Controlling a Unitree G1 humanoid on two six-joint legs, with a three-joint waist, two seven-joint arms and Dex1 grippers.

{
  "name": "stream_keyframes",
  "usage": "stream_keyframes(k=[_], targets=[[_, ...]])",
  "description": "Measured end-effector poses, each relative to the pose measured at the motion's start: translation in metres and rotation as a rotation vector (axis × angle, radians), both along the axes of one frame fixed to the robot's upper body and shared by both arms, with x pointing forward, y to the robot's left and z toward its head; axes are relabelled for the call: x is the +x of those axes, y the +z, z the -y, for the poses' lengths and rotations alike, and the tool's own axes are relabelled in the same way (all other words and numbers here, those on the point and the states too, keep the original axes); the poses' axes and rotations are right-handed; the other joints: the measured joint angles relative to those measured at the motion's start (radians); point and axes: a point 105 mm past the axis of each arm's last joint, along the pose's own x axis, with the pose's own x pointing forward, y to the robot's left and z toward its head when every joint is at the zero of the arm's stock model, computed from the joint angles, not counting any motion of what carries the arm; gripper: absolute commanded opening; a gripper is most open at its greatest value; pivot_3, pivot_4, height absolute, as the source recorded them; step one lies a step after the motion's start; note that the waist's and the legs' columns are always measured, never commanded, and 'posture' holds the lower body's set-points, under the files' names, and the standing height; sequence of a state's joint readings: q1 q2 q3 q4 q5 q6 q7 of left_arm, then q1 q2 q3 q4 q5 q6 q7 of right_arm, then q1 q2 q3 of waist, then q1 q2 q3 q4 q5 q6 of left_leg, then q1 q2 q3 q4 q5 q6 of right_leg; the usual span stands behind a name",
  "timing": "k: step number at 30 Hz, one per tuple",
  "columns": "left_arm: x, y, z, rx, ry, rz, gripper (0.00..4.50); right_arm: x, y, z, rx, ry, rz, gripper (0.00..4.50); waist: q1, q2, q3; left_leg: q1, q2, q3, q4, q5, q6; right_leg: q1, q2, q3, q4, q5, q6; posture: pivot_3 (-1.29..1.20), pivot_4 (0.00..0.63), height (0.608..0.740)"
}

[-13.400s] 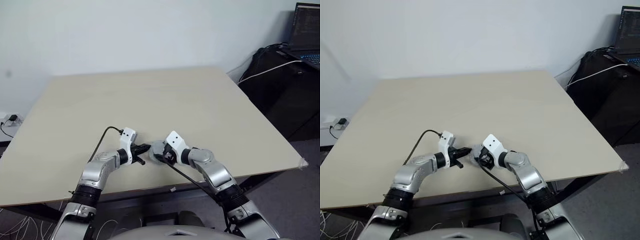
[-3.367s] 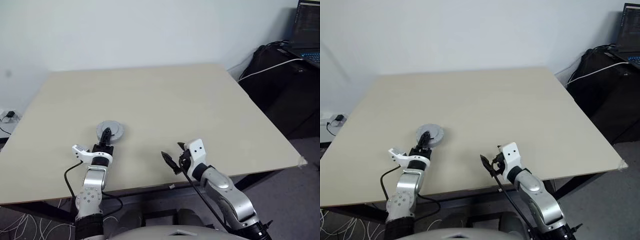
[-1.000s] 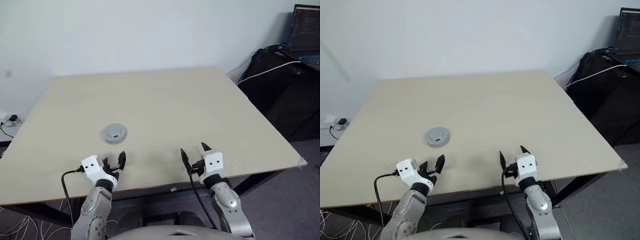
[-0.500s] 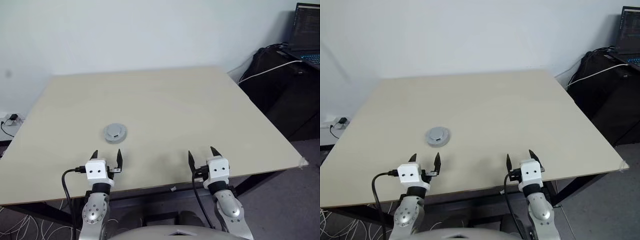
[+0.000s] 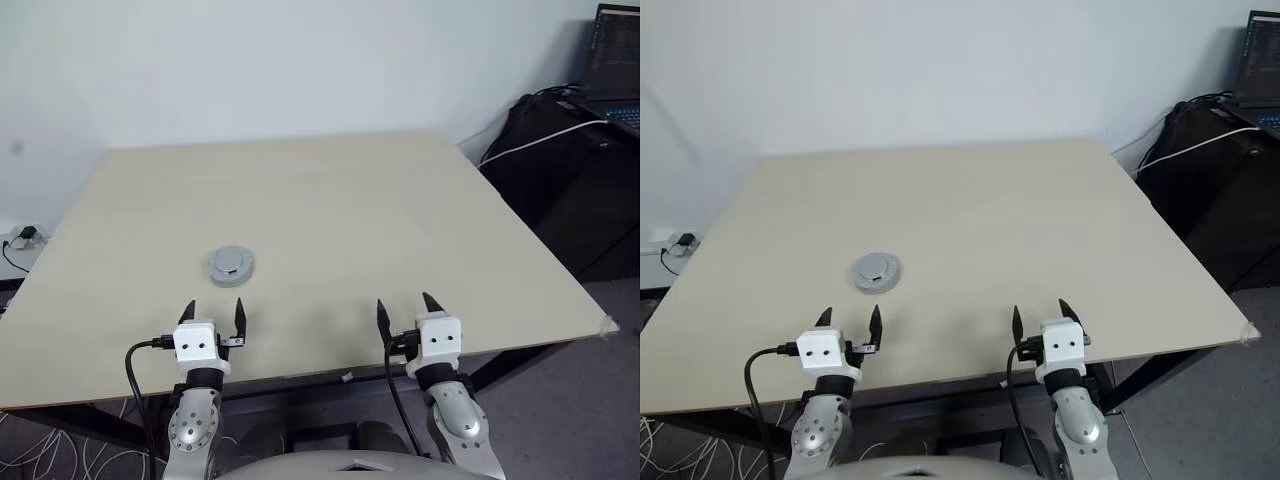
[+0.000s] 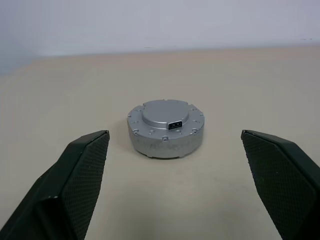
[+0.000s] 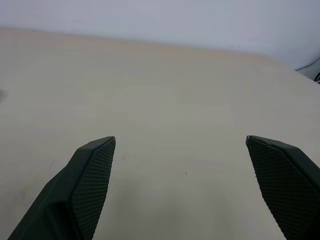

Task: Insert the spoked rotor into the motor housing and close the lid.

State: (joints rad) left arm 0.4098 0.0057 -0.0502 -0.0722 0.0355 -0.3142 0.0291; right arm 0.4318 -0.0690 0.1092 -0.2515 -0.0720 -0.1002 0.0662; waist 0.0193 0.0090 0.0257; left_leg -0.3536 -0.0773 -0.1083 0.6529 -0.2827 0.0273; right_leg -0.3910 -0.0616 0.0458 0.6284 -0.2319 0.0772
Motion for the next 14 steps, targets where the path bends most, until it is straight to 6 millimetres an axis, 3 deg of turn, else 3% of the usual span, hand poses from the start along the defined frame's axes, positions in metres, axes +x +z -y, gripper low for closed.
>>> stream_keyframes(k=[14], targets=[[0.001,-0.001,0.003,-0.013,-0.024,-0.005,4.45,0.0,-0.019,0.011,0.001,-0.008,-0.03,4.5,-0.001,0.0,0.0,0.0,0.0,0.0,0.0,0.0,0.0,0.0,0.001,0.0,0.0,0.0,0.0,0.0,0.0,0.74]])
